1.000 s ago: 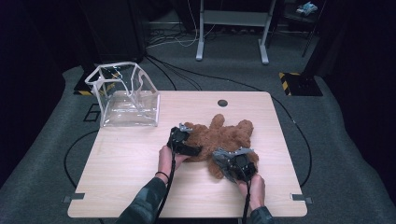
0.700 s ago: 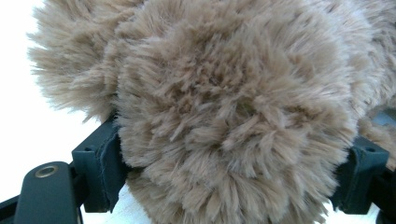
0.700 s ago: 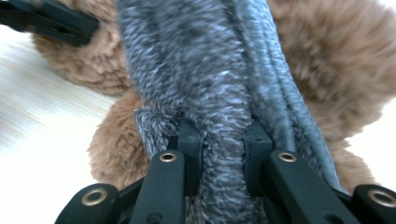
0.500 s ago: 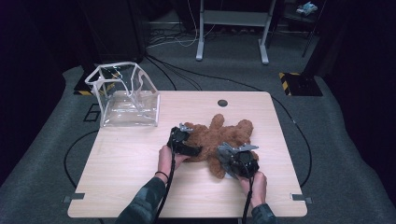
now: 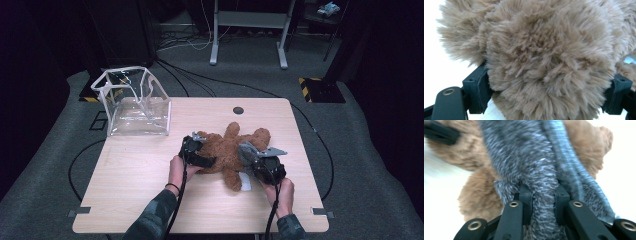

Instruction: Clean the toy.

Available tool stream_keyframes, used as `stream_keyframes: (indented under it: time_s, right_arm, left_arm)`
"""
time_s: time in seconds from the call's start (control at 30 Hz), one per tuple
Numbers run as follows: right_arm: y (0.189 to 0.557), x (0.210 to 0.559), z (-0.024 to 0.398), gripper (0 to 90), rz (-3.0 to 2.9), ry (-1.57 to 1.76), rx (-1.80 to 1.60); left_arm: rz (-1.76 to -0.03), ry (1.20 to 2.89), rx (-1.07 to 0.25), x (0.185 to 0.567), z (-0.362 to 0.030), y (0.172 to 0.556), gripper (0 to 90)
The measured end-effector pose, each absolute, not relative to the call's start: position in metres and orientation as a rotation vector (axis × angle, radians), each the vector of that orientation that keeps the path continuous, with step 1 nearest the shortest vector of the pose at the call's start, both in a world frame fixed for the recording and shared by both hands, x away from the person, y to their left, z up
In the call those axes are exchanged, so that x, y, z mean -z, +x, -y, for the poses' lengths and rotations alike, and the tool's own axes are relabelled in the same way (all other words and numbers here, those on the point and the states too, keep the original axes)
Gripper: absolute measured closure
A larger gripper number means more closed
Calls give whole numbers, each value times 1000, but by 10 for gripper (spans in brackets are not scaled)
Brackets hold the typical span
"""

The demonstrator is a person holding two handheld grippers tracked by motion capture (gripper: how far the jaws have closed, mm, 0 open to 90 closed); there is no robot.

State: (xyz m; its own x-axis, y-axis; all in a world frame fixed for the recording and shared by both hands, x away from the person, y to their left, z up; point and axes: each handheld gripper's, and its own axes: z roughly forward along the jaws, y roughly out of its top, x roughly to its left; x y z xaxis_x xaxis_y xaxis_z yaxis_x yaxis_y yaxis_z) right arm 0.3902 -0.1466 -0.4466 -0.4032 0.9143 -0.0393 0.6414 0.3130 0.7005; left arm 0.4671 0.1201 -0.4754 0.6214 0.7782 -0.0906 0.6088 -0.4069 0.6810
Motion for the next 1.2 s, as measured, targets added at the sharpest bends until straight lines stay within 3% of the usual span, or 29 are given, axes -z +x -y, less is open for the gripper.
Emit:
stream_keyframes:
  time_s: [0.5,0.83,1.2]
  right_arm:
    - [372,493,173,753,-2222,1556,-738]
    - [381,450,165,746,-2166,1471,-903]
    - [378,496,177,751,-2232,1587,-826]
  left_arm:
    - [-1080,2150,-303,477,-122,467,156]
    - [-1077,2154,-300,477,-122,468,156]
    - [-1070,2161,-301,477,-123,468,156]
